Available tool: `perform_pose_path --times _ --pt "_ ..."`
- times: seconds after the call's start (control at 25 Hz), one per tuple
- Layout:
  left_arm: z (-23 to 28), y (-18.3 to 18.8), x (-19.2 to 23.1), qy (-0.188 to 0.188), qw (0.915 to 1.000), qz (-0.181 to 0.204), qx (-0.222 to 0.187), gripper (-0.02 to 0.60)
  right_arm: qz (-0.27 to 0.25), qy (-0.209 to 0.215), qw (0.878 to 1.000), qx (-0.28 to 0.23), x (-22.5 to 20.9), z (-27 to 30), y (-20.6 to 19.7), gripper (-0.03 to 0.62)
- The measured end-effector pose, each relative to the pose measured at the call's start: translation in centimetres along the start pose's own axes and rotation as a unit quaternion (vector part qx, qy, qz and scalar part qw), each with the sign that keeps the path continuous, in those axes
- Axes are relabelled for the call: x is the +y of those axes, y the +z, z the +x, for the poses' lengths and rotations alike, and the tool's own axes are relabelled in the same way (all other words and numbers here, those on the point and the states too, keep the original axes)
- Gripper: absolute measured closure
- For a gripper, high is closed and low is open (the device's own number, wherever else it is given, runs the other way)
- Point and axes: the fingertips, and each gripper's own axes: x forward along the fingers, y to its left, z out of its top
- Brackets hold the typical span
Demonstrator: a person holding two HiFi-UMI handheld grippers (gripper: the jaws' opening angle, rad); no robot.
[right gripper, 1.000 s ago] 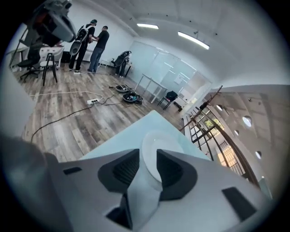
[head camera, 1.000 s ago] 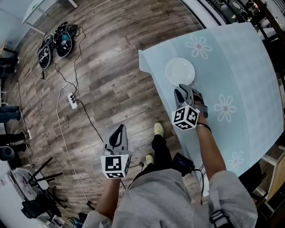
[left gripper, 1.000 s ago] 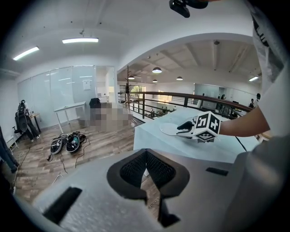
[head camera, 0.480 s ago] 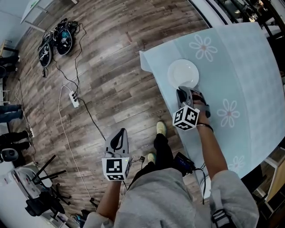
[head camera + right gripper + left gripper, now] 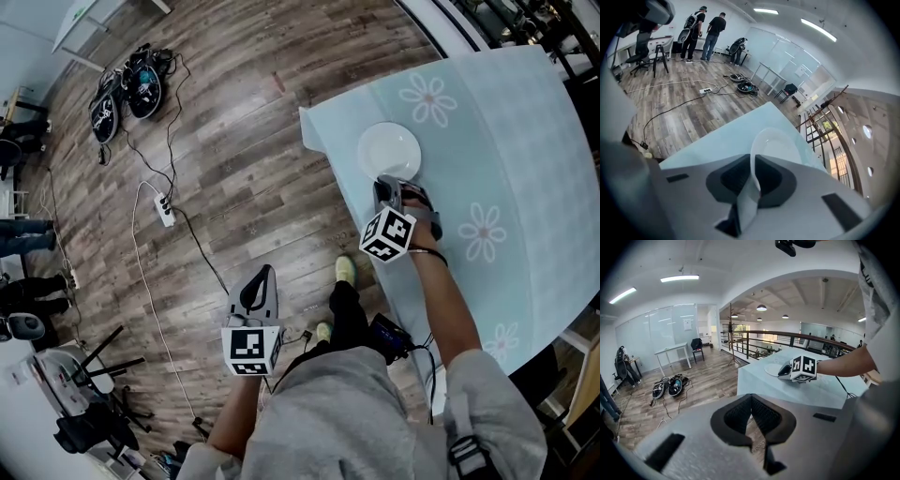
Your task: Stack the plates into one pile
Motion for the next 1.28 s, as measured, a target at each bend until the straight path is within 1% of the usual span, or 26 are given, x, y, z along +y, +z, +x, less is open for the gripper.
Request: perform_pose_path --times 0.08,0.2,0.32,0.44,0.6,0.76,1.04,1.28 --pt "-1.1 -0.2 -0.1 0.002 1.0000 0.004 -0.009 0.561 0.011 -0.015 1.000 -0.009 -0.5 -1.3 0.2 0.551" --pt "-2.4 -0.8 0.1 0.004 0.9998 0.003 -0.017 0.561 0.050 -0.046 0.997 -0.036 -2.3 -4.4 0.8 0.559" --pt "-3.6 -1.2 0.0 0.004 0.9998 -0.001 -0.022 0.561 0.068 -0.073 0.994 -0.052 -3.7 -7.6 0.7 0.562" --pt "-5.0 -1.2 0.0 0.006 0.9996 -0.006 -0.028 0.561 0.085 -0.087 0.991 -0.056 -4.3 -10.4 0.2 0.563" --pt "-6.2 -1.0 0.1 0.003 0.9990 -0.002 -0.044 0.562 0.100 -0.102 0.988 -0.057 -4.5 -13.8 -0.4 0.563" --pt "-7.2 -1.1 -0.5 -0.007 0.9983 0.004 -0.058 0.561 0.099 -0.115 0.987 -0.053 -3.9 -16.9 -1.5 0.563" --pt "-8.7 -1.5 -2.6 -0.037 0.9959 0.017 -0.080 0.561 0.103 -0.143 0.984 -0.040 -2.8 -22.5 -4.2 0.563" --pt "-13.2 -3.9 -6.0 -0.069 0.9919 0.033 -0.101 0.561 0.113 -0.178 0.977 -0.014 1.5 -30.3 -8.3 0.563"
